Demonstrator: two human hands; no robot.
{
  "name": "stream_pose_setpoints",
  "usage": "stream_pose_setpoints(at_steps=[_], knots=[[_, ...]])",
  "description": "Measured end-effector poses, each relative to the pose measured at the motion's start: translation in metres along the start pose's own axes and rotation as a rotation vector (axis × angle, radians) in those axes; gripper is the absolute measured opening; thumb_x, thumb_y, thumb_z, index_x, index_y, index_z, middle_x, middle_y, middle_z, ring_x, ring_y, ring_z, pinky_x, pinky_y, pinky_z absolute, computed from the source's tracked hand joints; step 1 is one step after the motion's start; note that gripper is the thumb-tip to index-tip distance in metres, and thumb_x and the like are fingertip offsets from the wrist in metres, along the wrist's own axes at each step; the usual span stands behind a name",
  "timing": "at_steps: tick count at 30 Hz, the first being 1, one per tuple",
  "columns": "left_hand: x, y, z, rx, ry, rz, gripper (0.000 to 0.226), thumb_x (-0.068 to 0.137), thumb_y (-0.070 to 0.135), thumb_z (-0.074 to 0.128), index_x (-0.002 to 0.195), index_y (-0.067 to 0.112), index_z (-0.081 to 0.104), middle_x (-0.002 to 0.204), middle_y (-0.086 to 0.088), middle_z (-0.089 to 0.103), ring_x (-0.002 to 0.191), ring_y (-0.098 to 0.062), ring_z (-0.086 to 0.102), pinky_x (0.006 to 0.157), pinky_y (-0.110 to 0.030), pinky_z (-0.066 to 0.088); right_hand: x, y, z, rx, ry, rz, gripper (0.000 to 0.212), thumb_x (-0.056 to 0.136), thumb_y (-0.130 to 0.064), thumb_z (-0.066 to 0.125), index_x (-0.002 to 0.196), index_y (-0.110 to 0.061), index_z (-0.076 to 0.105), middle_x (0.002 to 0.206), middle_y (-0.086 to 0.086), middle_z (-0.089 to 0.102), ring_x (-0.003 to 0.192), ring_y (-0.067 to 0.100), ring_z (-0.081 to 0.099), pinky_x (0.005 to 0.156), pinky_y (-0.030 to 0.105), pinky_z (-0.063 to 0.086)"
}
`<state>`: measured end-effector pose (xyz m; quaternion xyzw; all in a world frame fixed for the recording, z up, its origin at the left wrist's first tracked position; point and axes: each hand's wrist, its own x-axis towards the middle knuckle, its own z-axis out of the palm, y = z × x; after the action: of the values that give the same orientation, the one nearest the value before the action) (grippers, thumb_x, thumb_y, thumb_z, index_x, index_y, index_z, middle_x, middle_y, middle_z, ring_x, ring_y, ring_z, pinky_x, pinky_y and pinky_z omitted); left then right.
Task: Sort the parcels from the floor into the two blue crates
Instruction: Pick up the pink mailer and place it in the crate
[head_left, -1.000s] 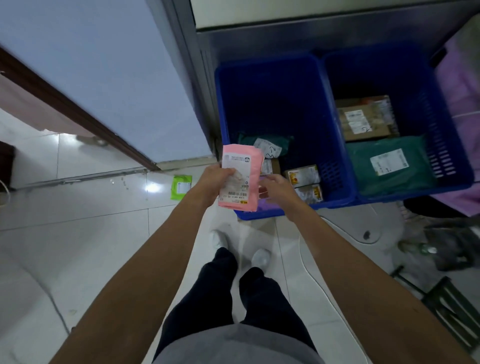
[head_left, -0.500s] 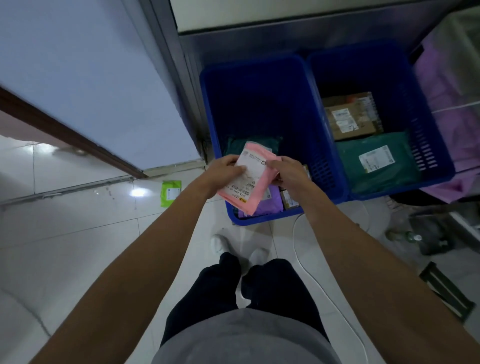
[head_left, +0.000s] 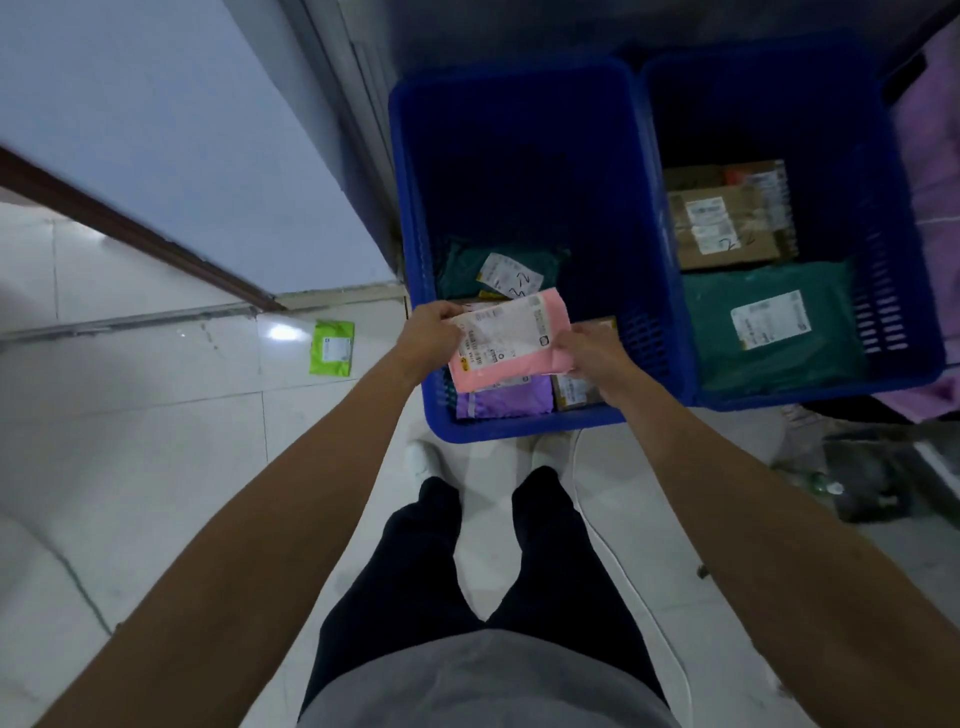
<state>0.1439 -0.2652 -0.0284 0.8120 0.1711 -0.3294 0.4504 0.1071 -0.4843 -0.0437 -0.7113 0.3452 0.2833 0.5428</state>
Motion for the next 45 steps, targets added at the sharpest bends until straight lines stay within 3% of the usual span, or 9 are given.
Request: stream_pose_setpoints(at_steps=[5, 11, 15, 18, 24, 30, 33, 39, 45], knots=[[0.019, -0.008, 0.039, 0.327, 0.044, 0.033, 0.043, 0.089, 0.004, 0.043, 0.124, 0.019, 0.064, 0.115, -0.011, 0.067, 0.1, -0.032, 0.065, 0.08, -0.037, 0.057, 0.024, 0.033, -0.003, -0.365, -0.082, 0.01, 0.034, 0.098, -0.031, 0.051, 0.123, -0.011, 0.062, 0.11, 0.003, 0.064, 0.1, 0.023, 0.061, 0.088, 0.037, 0.051], [0.041, -0.029, 0.071, 0.492, 0.021, 0.03, 0.045, 0.089, 0.0, 0.047, 0.13, 0.015, 0.059, 0.124, -0.015, 0.059, 0.106, -0.033, 0.06, 0.073, -0.035, 0.05, 0.041, 0.057, 0.003, -0.325, -0.174, 0.1, 0.044, 0.096, -0.023, 0.054, 0.14, -0.014, 0.051, 0.128, 0.003, 0.06, 0.113, 0.023, 0.056, 0.092, 0.033, 0.044], [0.061, -0.052, 0.086, 0.572, -0.007, -0.032, 0.052, 0.092, 0.005, 0.051, 0.142, 0.017, 0.049, 0.139, -0.017, 0.048, 0.122, -0.035, 0.053, 0.097, -0.043, 0.049, 0.067, 0.072, 0.016, -0.359, -0.208, 0.133, 0.041, 0.09, -0.028, 0.059, 0.13, -0.017, 0.056, 0.12, 0.003, 0.065, 0.106, 0.022, 0.06, 0.09, 0.037, 0.049], [0.077, -0.07, 0.098, 0.583, -0.025, -0.099, 0.054, 0.094, 0.008, 0.051, 0.146, 0.018, 0.044, 0.144, -0.017, 0.041, 0.129, -0.036, 0.048, 0.105, -0.043, 0.045, 0.086, 0.081, 0.023, -0.44, -0.221, 0.156, 0.027, 0.09, -0.03, 0.059, 0.114, -0.017, 0.057, 0.106, 0.004, 0.064, 0.098, 0.022, 0.06, 0.082, 0.036, 0.049], [0.099, -0.098, 0.119, 0.551, -0.072, -0.147, 0.051, 0.097, 0.015, 0.051, 0.147, 0.016, 0.041, 0.148, -0.019, 0.032, 0.126, -0.038, 0.049, 0.102, -0.04, 0.044, 0.117, 0.1, 0.034, -0.55, -0.235, 0.202, 0.031, 0.089, -0.035, 0.062, 0.109, -0.014, 0.051, 0.107, 0.005, 0.059, 0.101, 0.025, 0.058, 0.091, 0.04, 0.048], [0.107, -0.115, 0.127, 0.61, -0.114, -0.171, 0.042, 0.099, 0.025, 0.053, 0.139, 0.014, 0.046, 0.142, -0.017, 0.038, 0.122, -0.034, 0.051, 0.094, -0.036, 0.044, 0.132, 0.115, 0.045, -0.617, -0.263, 0.208, 0.059, 0.087, -0.045, 0.058, 0.137, -0.015, 0.049, 0.131, 0.009, 0.057, 0.112, 0.028, 0.056, 0.098, 0.041, 0.045], [0.104, -0.117, 0.128, 0.649, -0.11, -0.189, 0.038, 0.098, 0.026, 0.055, 0.133, 0.013, 0.05, 0.137, -0.017, 0.044, 0.12, -0.032, 0.051, 0.092, -0.034, 0.044, 0.128, 0.112, 0.046, -0.689, -0.277, 0.208, 0.053, 0.095, -0.04, 0.056, 0.138, -0.009, 0.049, 0.133, 0.013, 0.055, 0.112, 0.029, 0.054, 0.088, 0.034, 0.043], [0.089, -0.107, 0.123, 0.631, -0.075, -0.216, 0.048, 0.096, 0.03, 0.054, 0.14, 0.015, 0.045, 0.152, -0.021, 0.031, 0.137, -0.038, 0.036, 0.112, -0.045, 0.035, 0.111, 0.1, 0.037, -0.696, -0.273, 0.18, 0.049, 0.098, -0.037, 0.053, 0.137, -0.009, 0.051, 0.131, 0.013, 0.056, 0.108, 0.025, 0.054, 0.083, 0.032, 0.041], [0.046, -0.085, 0.114, 0.548, -0.1, -0.162, 0.059, 0.096, 0.04, 0.054, 0.149, 0.02, 0.037, 0.147, -0.016, 0.042, 0.131, -0.036, 0.046, 0.108, -0.047, 0.042, 0.067, 0.082, 0.019, -0.639, -0.232, 0.13, 0.052, 0.096, -0.04, 0.051, 0.136, -0.007, 0.049, 0.13, 0.013, 0.055, 0.113, 0.028, 0.055, 0.08, 0.032, 0.04]])
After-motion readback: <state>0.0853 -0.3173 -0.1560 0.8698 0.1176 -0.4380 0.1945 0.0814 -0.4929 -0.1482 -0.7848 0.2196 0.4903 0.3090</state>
